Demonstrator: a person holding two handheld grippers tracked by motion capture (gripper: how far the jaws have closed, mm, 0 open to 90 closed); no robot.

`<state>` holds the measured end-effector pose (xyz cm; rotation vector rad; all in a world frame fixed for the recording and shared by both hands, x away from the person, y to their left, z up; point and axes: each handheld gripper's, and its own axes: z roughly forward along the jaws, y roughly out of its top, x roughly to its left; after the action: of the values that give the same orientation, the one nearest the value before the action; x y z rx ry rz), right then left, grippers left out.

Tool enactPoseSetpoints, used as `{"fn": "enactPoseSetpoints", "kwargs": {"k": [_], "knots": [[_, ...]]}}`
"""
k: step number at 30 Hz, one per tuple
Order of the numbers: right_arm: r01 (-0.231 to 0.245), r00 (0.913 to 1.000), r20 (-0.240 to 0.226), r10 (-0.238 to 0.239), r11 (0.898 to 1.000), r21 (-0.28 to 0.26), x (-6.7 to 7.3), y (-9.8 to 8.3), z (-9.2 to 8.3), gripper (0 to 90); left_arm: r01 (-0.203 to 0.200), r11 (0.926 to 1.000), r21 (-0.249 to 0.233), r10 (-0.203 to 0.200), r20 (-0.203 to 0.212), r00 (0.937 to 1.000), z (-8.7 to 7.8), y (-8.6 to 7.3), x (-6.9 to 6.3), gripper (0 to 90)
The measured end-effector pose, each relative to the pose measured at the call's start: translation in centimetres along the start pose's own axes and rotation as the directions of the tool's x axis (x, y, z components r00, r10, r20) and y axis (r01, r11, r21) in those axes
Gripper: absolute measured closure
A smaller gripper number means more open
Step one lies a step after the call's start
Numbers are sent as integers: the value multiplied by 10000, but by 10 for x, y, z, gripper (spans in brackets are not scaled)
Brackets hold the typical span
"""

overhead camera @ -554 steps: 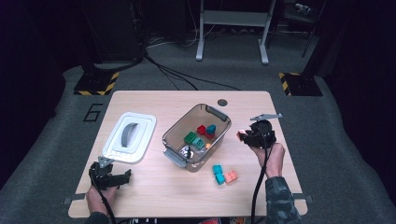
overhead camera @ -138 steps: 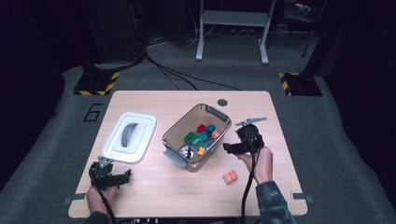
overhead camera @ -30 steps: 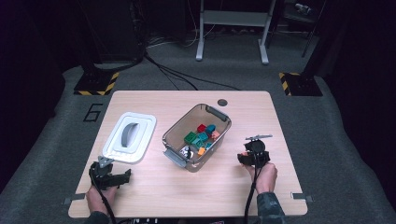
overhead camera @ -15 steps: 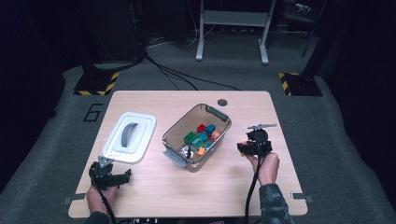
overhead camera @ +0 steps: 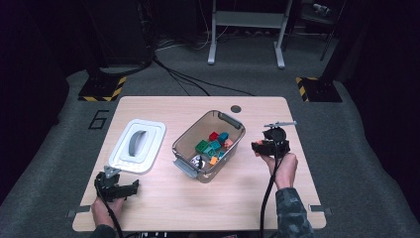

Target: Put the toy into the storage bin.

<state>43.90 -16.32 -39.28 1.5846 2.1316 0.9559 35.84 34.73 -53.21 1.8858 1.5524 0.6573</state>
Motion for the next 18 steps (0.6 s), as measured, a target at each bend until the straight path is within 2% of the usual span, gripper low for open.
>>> {"fn": "enactPoseSetpoints", "kwargs": {"k": [8,18], "knots": [[156,9999,12,-156,9996,-254,1,15,-9,588,8,10000,4,-8,7,10000,0,0,0,12],[465,9989,-61,-469,9974,-551,10,37,-16,588,10,10000,8,-10,7,10000,0,0,0,12]]}}
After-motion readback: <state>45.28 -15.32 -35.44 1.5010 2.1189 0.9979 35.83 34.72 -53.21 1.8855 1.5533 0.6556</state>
